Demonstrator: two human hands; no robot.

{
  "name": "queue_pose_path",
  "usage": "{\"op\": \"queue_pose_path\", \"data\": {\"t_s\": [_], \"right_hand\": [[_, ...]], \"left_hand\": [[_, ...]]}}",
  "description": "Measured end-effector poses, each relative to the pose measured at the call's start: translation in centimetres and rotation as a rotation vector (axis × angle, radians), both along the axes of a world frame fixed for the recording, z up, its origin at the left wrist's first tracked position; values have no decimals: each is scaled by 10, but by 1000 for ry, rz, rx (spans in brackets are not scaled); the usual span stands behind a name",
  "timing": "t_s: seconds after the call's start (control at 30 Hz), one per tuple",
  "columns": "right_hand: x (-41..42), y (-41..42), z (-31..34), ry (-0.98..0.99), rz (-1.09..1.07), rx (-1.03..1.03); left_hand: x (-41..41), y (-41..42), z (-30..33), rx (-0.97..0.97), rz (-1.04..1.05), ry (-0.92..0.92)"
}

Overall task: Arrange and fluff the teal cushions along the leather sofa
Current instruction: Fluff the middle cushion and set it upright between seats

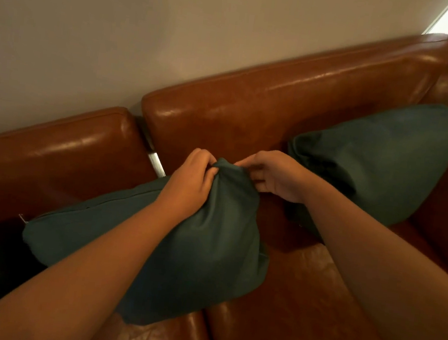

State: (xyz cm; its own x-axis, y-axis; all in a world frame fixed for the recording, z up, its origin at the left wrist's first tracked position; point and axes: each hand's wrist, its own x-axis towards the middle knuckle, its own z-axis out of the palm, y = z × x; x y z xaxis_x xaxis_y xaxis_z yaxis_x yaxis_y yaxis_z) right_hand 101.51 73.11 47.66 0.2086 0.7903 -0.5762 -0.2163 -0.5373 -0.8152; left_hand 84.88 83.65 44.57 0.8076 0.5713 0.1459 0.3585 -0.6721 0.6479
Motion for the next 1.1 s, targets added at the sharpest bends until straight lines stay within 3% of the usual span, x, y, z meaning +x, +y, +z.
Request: {"op": "queue_pose_path", "data": {"t_s": [0.13,0.23,0.4,0.5,0.67,0.83,1.0,1.1], "right_hand": [[-2,7,4,-110,141,-12],[-15,14,-1,-202,124,22],[-35,14,-15,-763,88,272],[-44,13,-21,-870,65,407],[-42,11,-32,-603,-53,214],[-49,8,-28,-624,-161,114],[-55,2,-28,-6,-379,102],[-48,-1,-26,127,-472,176]], "left_hand": [[-4,-7,-3,-27,48,-52],[-3,-6,-4,-39,121,-82],[-2,-5,-7,-62,192,-123],[-3,-4,-8,-69,198,-141],[-4,-7,-9,-81,177,-168],[-6,-14,-12,-110,156,-176],[-6,-10,-14,-144,104,-170],[-9,-8,-13,-134,81,-173]]}}
